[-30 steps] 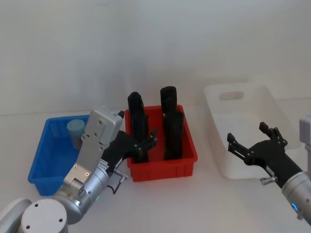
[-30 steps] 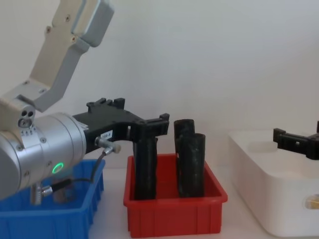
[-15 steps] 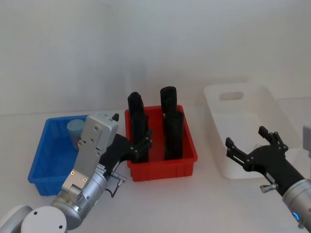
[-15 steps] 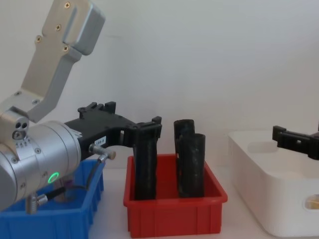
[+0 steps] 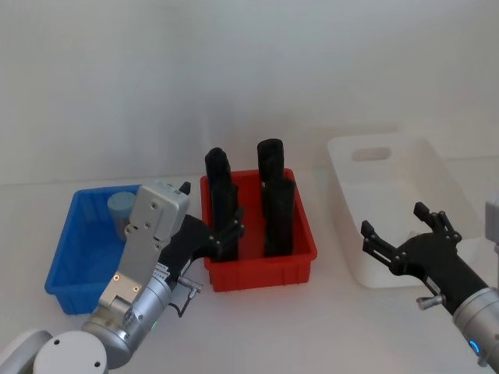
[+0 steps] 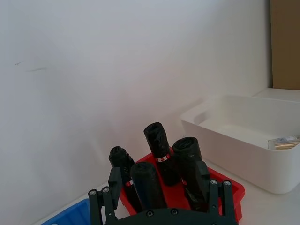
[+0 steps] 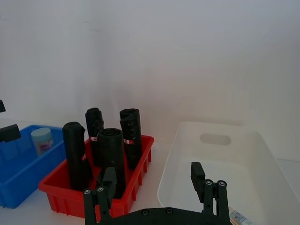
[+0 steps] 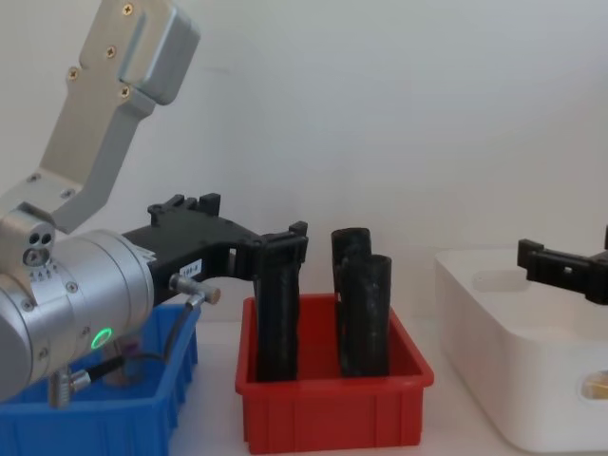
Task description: Pick the cotton swabs from the blue box and place them into the white box.
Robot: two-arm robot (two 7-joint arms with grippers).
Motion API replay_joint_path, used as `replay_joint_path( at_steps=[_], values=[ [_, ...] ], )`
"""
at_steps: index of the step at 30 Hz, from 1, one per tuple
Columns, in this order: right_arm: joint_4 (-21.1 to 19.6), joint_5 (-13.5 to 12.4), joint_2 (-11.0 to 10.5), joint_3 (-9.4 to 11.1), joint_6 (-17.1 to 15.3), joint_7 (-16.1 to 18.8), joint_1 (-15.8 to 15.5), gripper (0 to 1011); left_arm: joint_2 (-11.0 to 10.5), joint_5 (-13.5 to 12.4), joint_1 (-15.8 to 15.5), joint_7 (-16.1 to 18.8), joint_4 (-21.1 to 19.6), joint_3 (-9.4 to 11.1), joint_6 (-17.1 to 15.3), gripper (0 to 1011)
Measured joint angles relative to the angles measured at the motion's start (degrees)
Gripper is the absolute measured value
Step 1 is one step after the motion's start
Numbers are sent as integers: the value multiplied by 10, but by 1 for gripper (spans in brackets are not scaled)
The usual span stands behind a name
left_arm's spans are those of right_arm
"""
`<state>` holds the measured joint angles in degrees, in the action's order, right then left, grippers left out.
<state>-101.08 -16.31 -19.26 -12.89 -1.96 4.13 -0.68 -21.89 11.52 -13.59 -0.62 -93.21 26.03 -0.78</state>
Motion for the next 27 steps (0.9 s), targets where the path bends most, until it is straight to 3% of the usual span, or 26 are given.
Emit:
replay_joint_path(
  at_steps=[15, 27],
  values=[
    [47, 15, 16, -2, 9, 45, 42, 1002, 0, 0, 0, 0, 0, 0, 0, 1004],
    [153, 39, 54, -11, 25, 104, 125, 1002, 0, 0, 0, 0, 0, 0, 0, 1004]
  ],
)
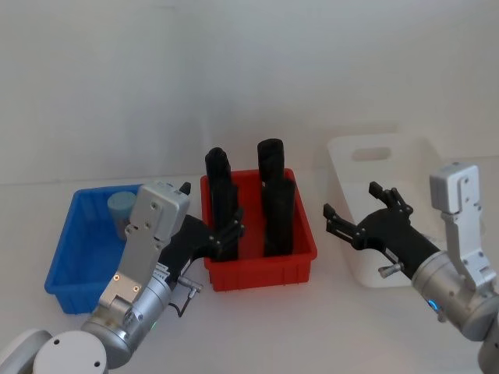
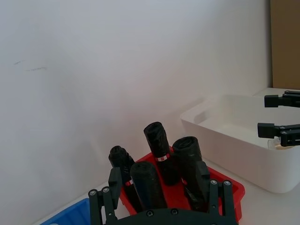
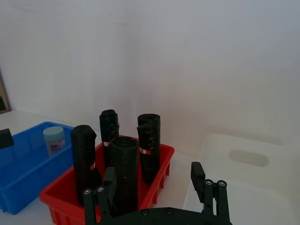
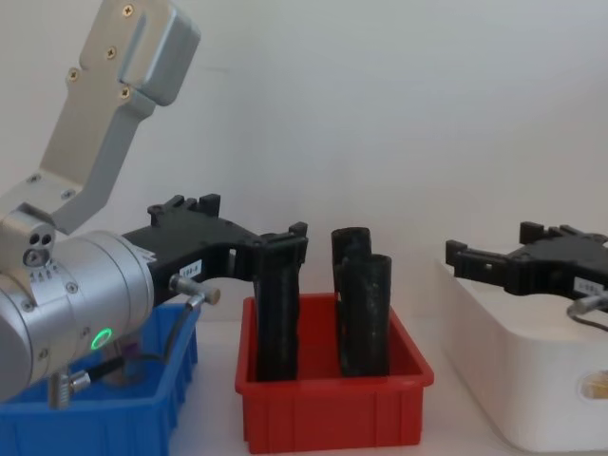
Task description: Pick the cotton swabs from the blue box and place them into the white box.
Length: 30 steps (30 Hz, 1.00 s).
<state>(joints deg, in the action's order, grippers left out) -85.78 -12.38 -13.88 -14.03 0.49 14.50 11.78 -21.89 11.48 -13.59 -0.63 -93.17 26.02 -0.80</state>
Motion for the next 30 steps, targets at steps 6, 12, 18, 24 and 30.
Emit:
replay_joint_path(
  at_steps=[6, 12, 18, 24, 30],
  values=[
    [65, 13, 20, -6, 13, 27, 44, 1002, 0, 0, 0, 0, 0, 0, 0, 1004],
    [132, 25, 39, -12, 26, 53, 87, 1002, 0, 0, 0, 0, 0, 0, 0, 1004],
    [195, 35, 57, -19, 40, 73, 125, 1002, 0, 0, 0, 0, 0, 0, 0, 1004],
    [265, 46, 76, -27, 58, 93, 167, 1001, 0, 0, 0, 0, 0, 0, 0, 1004],
    [331, 56, 94, -36, 76, 108, 205, 1002, 0, 0, 0, 0, 0, 0, 0, 1004]
  ],
)
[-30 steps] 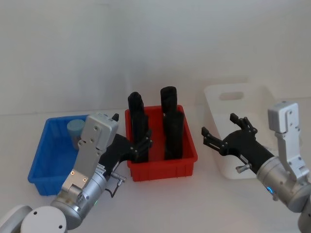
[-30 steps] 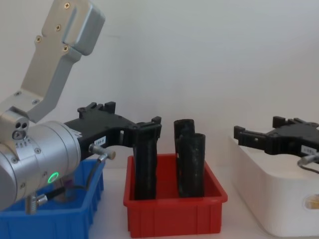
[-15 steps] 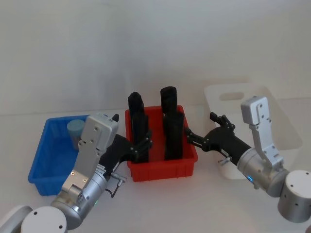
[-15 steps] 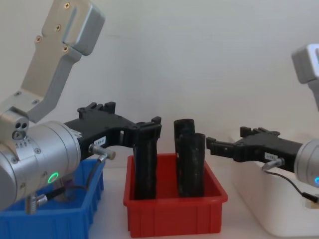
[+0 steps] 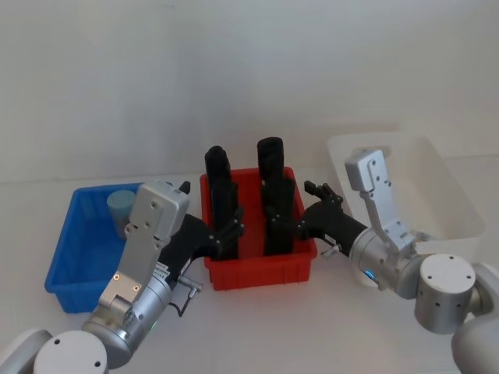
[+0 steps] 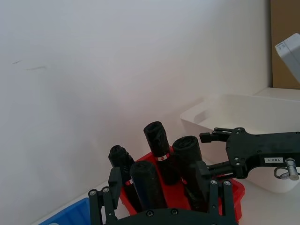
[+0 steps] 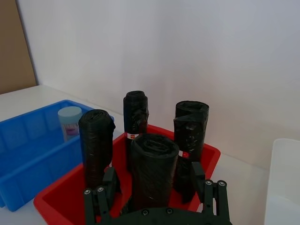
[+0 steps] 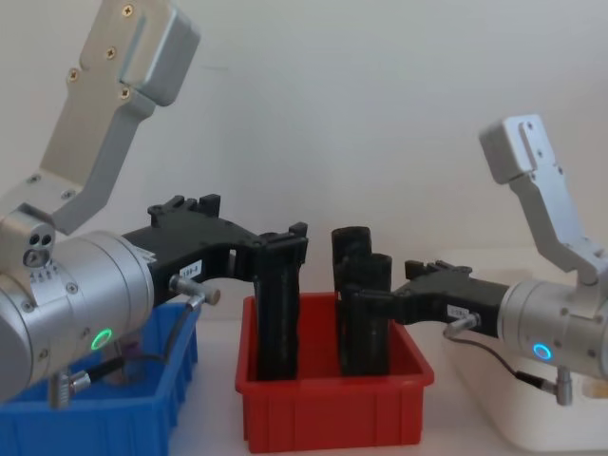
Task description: Pick the cotton swabs from the blue box and place them into the white box.
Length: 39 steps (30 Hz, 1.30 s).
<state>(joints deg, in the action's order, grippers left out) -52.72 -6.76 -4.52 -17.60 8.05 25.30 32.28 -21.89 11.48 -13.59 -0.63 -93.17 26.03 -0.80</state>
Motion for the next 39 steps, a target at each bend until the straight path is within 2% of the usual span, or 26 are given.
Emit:
replay_joint_path(
  at_steps=[7, 13, 18, 19, 20, 23, 24, 27, 34, 39],
  values=[
    [79, 9, 20, -8, 21, 10, 44, 1002, 0, 0, 0, 0, 0, 0, 0, 1004],
    [126, 13, 32, -12, 35, 12, 71, 981, 0, 0, 0, 0, 0, 0, 0, 1004],
    [170, 14, 42, -15, 48, 12, 93, 863, 0, 0, 0, 0, 0, 0, 0, 1004],
    [180, 14, 44, -15, 51, 12, 99, 808, 0, 0, 0, 0, 0, 0, 0, 1004],
    [180, 14, 44, -15, 51, 12, 99, 808, 0, 0, 0, 0, 0, 0, 0, 1004],
    [206, 14, 50, -16, 58, 14, 113, 703, 0, 0, 0, 0, 0, 0, 0, 1004],
    [211, 14, 51, -16, 60, 15, 114, 703, 0, 0, 0, 0, 0, 0, 0, 1004],
    [228, 14, 55, -16, 67, 18, 124, 575, 0, 0, 0, 0, 0, 0, 0, 1004],
    [237, 10, 58, -16, 75, 22, 130, 495, 0, 0, 0, 0, 0, 0, 0, 1004],
    [201, 4, 53, -14, 73, 22, 116, 462, 0, 0, 0, 0, 0, 0, 0, 1004]
  ],
)
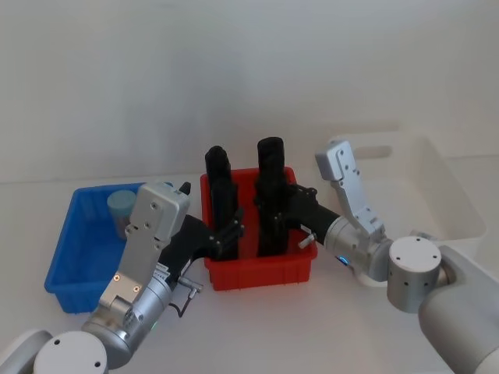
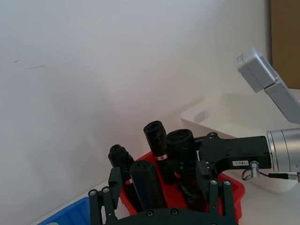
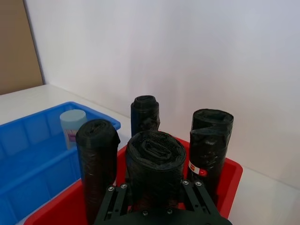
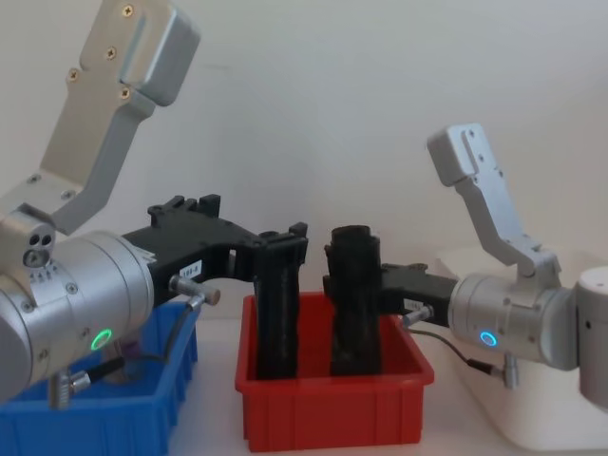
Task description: Pick the cotton swabs from the blue box and place them into the white box.
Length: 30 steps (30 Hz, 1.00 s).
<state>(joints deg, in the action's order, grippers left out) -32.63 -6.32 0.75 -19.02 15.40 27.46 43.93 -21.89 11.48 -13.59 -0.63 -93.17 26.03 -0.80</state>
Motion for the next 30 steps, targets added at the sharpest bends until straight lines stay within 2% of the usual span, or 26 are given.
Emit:
replay_joint_path(
  at_steps=[6, 12, 16, 30],
  values=[
    [-66, -8, -11, 3, -12, -6, -27, 435, 0, 0, 0, 0, 0, 0, 0, 1004],
    [-164, -16, -27, 7, -27, -21, -68, 407, 0, 0, 0, 0, 0, 0, 0, 1004],
    [-216, -18, -36, 9, -37, -34, -88, 388, 0, 0, 0, 0, 0, 0, 0, 1004],
    [-353, -15, -64, 19, -74, -91, -145, 368, 0, 0, 0, 0, 0, 0, 0, 1004]
  ],
)
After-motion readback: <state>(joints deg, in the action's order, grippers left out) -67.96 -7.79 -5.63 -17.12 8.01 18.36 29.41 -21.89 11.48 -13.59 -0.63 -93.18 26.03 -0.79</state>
